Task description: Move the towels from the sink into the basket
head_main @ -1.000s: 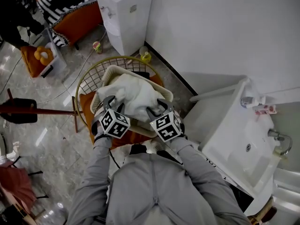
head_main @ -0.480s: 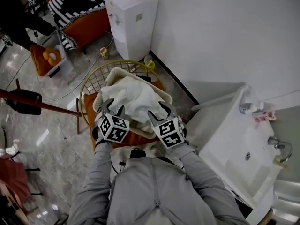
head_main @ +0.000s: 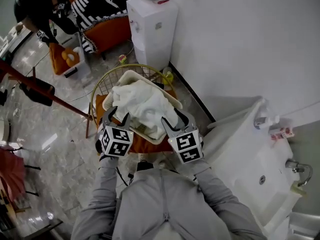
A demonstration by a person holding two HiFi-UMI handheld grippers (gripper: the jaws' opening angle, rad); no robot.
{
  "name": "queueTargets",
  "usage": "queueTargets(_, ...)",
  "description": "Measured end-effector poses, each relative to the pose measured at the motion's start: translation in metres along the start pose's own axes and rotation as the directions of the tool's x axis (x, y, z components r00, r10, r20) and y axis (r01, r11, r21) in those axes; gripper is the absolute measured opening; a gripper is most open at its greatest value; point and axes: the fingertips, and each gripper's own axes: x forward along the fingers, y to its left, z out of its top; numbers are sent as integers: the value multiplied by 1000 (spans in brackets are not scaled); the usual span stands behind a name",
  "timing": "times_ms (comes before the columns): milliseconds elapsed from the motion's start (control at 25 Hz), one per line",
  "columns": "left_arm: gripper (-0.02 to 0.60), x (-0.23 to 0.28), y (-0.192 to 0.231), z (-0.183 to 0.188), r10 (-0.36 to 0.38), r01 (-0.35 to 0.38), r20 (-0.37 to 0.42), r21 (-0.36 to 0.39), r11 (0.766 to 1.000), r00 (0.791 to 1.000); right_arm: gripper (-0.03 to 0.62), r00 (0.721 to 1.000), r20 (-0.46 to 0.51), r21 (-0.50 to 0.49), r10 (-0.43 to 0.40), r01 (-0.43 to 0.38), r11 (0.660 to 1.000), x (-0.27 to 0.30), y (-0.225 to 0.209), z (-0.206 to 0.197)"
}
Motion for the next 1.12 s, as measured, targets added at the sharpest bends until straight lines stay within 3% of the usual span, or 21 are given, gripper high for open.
queueTargets(360,235,-92,-15,-2,181,-179,23,-75,981,983,206,984,159,8,83,-86,996,-63,5,19)
queueTargets(760,235,-193,-21,3,329,-310,120,-154,938,937,206,945,319,34,77,-93,995,-115,23,48)
queueTargets(880,235,-216,-19,7,347,-315,193,-175,933,918,206,941,336,29,49,-62,998,-128,29,54)
queueTargets(1120,235,-262,-7,12,385,-308,346,-256,916,856,206,919,389,90,-62,30,996,-157,34,64)
